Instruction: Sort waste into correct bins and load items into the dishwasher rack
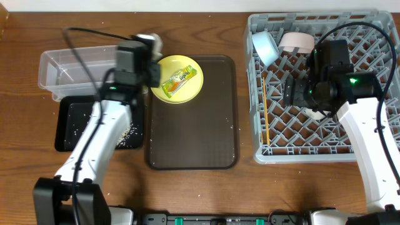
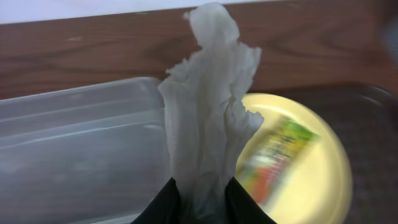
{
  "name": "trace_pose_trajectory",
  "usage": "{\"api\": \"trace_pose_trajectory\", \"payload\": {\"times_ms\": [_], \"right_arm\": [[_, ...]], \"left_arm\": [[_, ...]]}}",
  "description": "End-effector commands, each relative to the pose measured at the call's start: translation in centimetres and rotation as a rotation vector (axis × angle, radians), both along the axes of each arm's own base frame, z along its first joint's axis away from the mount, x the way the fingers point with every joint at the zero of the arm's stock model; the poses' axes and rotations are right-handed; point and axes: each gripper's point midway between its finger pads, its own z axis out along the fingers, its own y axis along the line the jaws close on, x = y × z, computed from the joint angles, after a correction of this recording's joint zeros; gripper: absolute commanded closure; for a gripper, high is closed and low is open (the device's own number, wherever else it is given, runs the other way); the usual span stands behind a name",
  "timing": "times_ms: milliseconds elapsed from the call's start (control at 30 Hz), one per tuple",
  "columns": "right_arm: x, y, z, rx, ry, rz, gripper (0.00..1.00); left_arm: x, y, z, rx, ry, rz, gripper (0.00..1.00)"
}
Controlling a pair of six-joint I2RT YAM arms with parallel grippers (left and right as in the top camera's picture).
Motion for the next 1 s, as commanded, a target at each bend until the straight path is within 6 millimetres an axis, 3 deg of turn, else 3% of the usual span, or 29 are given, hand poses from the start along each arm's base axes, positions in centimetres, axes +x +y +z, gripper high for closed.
{"api": "trace_pose_trajectory", "payload": {"times_ms": [0,100,167,233,400,600,800,967], "right_arm": [[0.2,-0.4,0.5,-0.001,-0.014,-0.007,0.14],[0.2,-0.4,0.5,-0.001,-0.014,-0.007,0.14],[0.2,-0.4,0.5,-0.001,-0.014,-0.007,0.14],[0.2,-0.4,0.5,-0.001,-0.014,-0.006,0.14],[0.2,-0.4,0.5,-0.001,-0.015,-0.007,0.14],[0.2,-0.4,0.5,-0.001,-0.014,-0.007,0.14],[0.2,-0.4,0.5,0.000,-0.014,-0.010,0.14],[0.2,-0.4,0.5,0.002,-0.012,-0.010,0.14]], "left_arm": [[0.8,4.2,-0.4,0.004,0.003,0.102,0.77],[1.3,7.1,-1.2,0.004,0.006,0.166,0.70],[1.4,8.2,-1.5,0.003,0.007,0.191,0.45],[1.5,8.4,-1.5,-0.011,0.005,0.188,0.41],[1.5,4.1,-1.0,-0.123,0.003,0.031,0.37],[0.5,-2.4,-2.5,-0.143,0.065,-0.156,0.30],[0.1,-6.2,-6.5,-0.064,0.139,-0.306,0.23],[0.4,-6.8,-10.7,-0.051,0.208,-0.324,0.22]]}}
